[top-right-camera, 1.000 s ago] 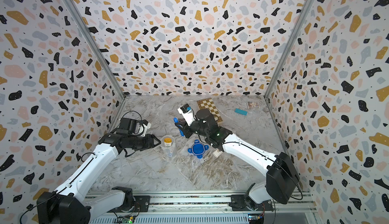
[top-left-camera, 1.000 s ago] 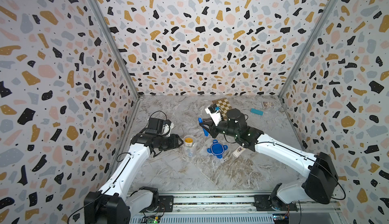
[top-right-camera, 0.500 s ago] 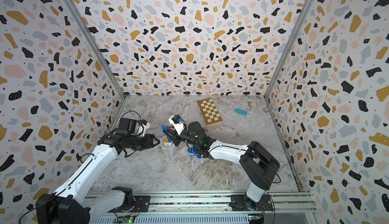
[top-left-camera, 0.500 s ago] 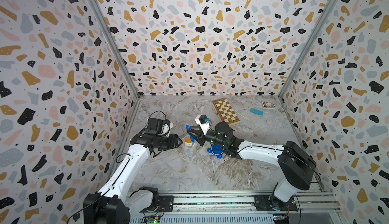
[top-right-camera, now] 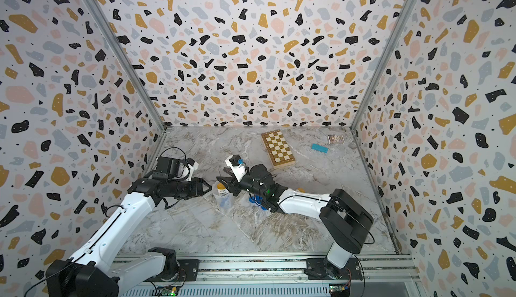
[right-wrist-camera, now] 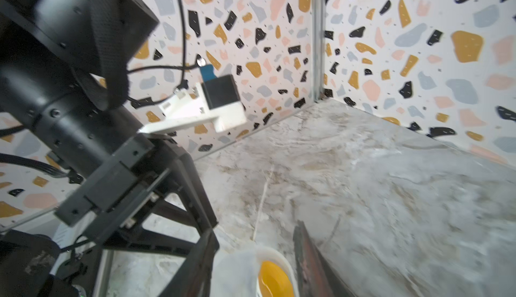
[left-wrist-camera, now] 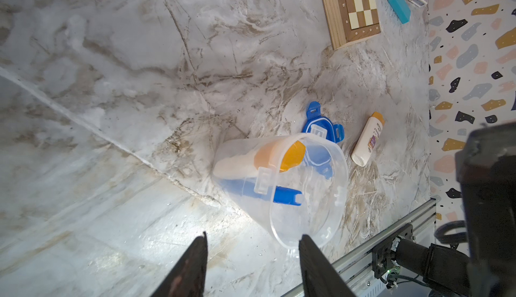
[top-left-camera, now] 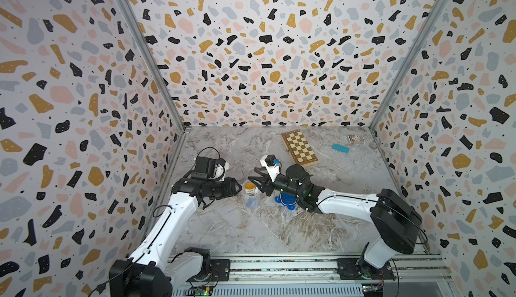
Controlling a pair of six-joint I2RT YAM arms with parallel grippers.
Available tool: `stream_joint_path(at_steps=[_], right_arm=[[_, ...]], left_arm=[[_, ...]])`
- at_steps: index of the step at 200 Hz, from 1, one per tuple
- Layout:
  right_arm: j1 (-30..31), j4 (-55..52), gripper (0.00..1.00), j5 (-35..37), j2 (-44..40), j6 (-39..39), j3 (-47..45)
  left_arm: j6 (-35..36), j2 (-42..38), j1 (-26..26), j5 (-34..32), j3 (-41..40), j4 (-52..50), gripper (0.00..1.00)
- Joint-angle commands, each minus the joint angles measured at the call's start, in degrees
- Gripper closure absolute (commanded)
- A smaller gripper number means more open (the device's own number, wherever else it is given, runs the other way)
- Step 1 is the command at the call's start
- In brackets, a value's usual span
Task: Pack away toiletry kits
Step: Place the toiletry item into the container, then adjust the toiletry item at the center of the board.
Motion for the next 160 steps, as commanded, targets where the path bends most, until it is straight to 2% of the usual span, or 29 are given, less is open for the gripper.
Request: stream_joint_path(at_steps=[1,24,47,75,103,119,135,160], right_arm=[[-2.8,-23.87,0.57,9.74,-9.57,2.57,5.63],[-10.05,-50.02,0.58,13.26,-13.46,11.06,9.92],[-17.5,-60.98,0.57,10.12,-18.58,16.43,6.38],[-23.55,-67.29,0.49,9.11,-23.64,19.34,1.7],[-33.6,-68.29,0.45,-0.67,-25.47,21.95,-4.3],[-37.45,-67.33,0.45,-3.36,-25.72,22.24,-7.65],[-39.57,-66.09,0.45,-7.37,-24.19,22.42,-9.62],[-39.74,-66.14,0.43,-9.73,-19.54,22.49,-9.07]], left_arm=[[0.68,-0.82,0.32,1.76,-0.81,0.25,0.47],[0.74,-0.36,-0.01,2.81,-0.6,0.23,0.47],[1.17,-1.1,-0.4,2.68,-0.03,0.05,0.46],[1.59,-1.59,-1.34,2.79,0.37,-0.87,0.46],[2.63,-1.86,-1.79,3.38,-1.03,-1.46,0.46],[3.05,-2.26,-2.08,3.6,-1.16,-1.86,0.46],[2.68,-2.9,-2.24,3.62,-1.46,-1.41,0.46],[2.76,-2.91,-2.32,4.14,-1.39,-1.32,0.45]])
